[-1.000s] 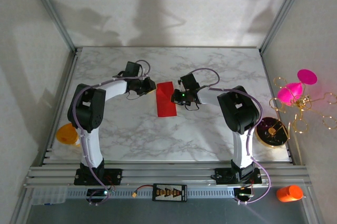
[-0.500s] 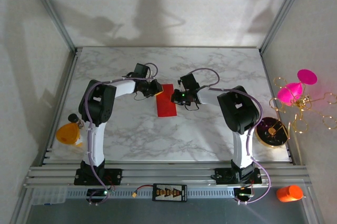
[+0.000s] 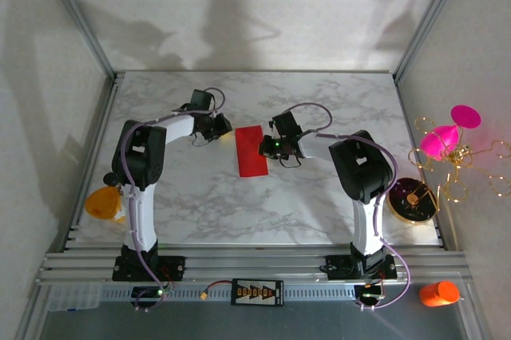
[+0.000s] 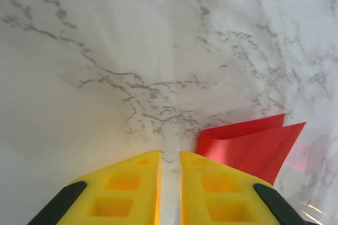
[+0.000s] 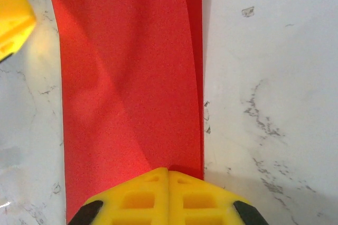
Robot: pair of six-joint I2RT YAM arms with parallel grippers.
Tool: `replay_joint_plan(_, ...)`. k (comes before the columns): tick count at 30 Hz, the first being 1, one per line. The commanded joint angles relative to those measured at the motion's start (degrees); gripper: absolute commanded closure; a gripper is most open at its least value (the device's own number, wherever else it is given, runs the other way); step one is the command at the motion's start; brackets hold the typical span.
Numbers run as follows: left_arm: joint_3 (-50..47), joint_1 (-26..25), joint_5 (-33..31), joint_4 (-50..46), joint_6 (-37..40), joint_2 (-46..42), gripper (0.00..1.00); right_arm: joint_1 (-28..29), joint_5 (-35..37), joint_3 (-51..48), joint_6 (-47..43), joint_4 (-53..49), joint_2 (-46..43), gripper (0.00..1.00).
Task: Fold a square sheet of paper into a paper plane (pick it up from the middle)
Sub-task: First fold the square sheet of paper in half at the center of the table.
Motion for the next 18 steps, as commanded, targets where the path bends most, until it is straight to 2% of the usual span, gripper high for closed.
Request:
replay_joint_plan(1, 1.2, -2.4, -0.1, -0.1, -0.3, -4.2, 0.83, -0.9, 13.9, -5.3, -1.5, -17.3, 9.9, 0.93)
replay_joint_plan(7, 5.4, -5.1, 0.0, -1.3, -0.7, 0.2, 0.82, -0.8, 13.8, -5.4, -1.6, -17.2, 10.1, 0.93)
replay_joint_plan(18, 10.5, -5.1, -5.3, -6.6, 0.3, 6.8, 0.82, -0.8, 13.4, -6.0, -1.5, -16.8, 10.1, 0.93)
